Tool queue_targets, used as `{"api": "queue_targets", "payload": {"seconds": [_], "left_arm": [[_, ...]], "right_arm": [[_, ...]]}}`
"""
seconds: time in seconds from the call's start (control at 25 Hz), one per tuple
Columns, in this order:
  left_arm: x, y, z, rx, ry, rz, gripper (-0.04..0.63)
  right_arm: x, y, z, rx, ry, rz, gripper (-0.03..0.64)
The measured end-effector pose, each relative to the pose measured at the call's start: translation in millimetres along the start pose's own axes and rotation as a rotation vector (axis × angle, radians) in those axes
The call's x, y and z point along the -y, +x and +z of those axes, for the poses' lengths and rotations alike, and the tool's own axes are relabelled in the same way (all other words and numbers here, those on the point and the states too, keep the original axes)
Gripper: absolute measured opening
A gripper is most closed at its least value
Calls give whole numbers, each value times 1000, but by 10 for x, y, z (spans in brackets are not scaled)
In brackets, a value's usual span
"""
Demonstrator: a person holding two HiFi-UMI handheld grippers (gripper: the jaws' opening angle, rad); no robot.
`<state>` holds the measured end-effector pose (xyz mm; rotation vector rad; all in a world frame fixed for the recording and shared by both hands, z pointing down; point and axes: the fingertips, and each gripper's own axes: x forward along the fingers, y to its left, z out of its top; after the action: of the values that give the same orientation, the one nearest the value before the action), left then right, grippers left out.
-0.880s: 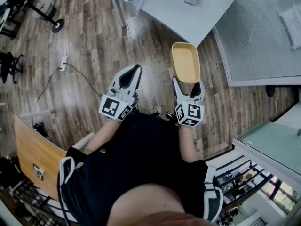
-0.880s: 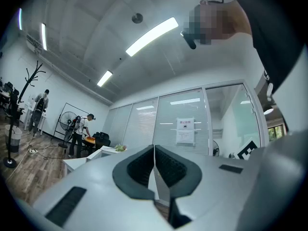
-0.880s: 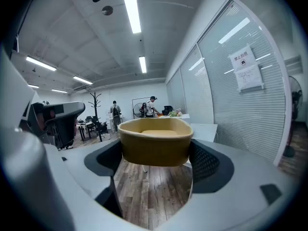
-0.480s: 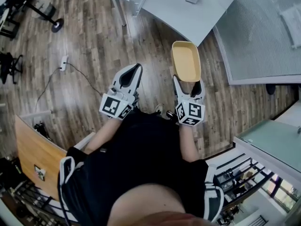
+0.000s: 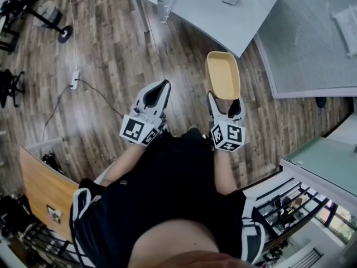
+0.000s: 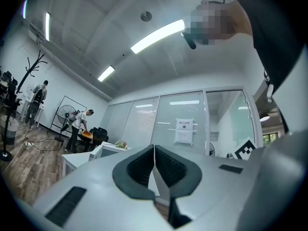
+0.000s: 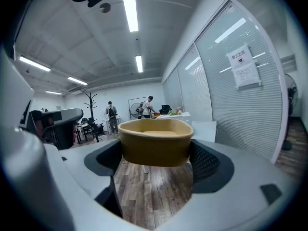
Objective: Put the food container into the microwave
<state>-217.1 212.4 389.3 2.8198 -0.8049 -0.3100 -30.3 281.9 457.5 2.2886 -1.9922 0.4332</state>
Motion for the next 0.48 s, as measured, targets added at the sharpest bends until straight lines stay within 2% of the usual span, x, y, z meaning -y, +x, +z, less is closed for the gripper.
{"api": "queue_targets", "payload": {"seconds": [0.28,0.48], "left_arm": [[-330,350,-177,-7,-29,-13,26],[-680,1096,-333,-19,-8,27,26]], "right_arm": [[94,542,-72,-22,-4,-13,449],[498,1389,39,-22,-12,27,449]]}}
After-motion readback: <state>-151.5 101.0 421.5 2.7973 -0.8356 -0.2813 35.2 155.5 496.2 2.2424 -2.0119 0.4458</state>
